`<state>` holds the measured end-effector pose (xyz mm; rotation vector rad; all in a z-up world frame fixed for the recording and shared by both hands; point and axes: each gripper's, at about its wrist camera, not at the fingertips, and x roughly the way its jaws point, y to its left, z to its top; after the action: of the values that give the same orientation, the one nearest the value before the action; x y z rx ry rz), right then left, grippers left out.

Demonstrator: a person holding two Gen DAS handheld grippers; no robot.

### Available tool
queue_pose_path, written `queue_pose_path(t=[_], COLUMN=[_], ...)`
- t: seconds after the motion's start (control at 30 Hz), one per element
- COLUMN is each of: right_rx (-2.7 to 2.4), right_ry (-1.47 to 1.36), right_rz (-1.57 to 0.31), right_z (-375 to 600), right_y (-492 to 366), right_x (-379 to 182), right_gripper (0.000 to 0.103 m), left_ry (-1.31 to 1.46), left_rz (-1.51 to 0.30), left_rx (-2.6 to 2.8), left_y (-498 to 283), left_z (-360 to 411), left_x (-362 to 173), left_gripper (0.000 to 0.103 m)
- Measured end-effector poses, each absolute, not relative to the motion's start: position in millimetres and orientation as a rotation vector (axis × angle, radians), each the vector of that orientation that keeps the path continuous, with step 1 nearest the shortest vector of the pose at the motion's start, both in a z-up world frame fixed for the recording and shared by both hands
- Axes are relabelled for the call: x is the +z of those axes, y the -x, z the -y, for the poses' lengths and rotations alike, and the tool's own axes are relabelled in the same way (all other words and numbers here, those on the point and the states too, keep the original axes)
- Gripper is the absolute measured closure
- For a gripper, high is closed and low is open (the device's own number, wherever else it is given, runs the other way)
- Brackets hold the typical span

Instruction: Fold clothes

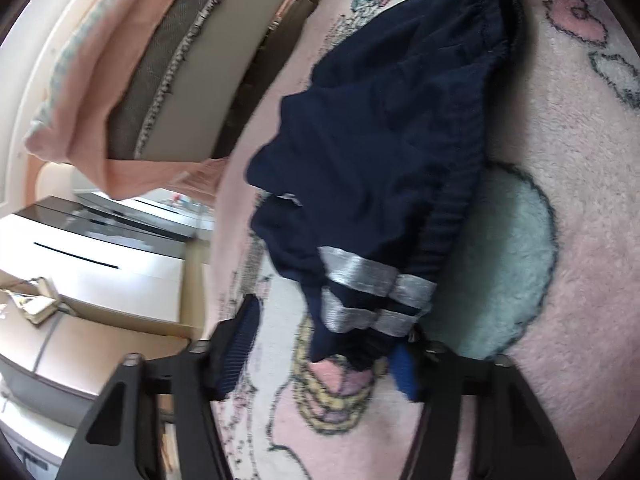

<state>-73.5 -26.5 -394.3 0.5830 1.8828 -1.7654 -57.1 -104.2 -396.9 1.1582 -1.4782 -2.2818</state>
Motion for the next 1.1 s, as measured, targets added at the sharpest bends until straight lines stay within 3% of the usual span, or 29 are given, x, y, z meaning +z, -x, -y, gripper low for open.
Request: queue_pose_path(t=[0.2, 0.27, 0.33, 0.43, 1.1], right_rx=[-1.729, -1.712, -1.667, -1.598, -1.613], right_ry=[-0.562, -0.558, -0.553, -0.547, -0.576], right_rz=[-1.916, -1.927, -1.942, -1.973, -1.958], right_z=[27.5, 27.8, 26.5, 25.7, 27.1], right_y=[69.9, 68.5, 64.2, 59.0, 56.1], right_x=[-401.1, -403.6, -408.2, -416.4, -422.4], right_gripper=[0.058, 0.065, 0.083, 0.095, 0.098], left_ry=[-1.173, -1.179, -1.185, -1.197, -1.231], left_rz=[1.527, 1.550, 1.558, 1.523, 1.470], left_rx=[-2.266, -2.252, -2.243, -2.254, -2.242], left_y=[53.4, 51.8, 51.0, 53.1, 61.2], left_z=[97.0, 94.0, 92.5, 93.8, 95.5], left_x=[-406.4, -410.3, -412.0, -410.9, -406.9], left_gripper=[0.075, 0.081, 0.086, 0.087, 0.084])
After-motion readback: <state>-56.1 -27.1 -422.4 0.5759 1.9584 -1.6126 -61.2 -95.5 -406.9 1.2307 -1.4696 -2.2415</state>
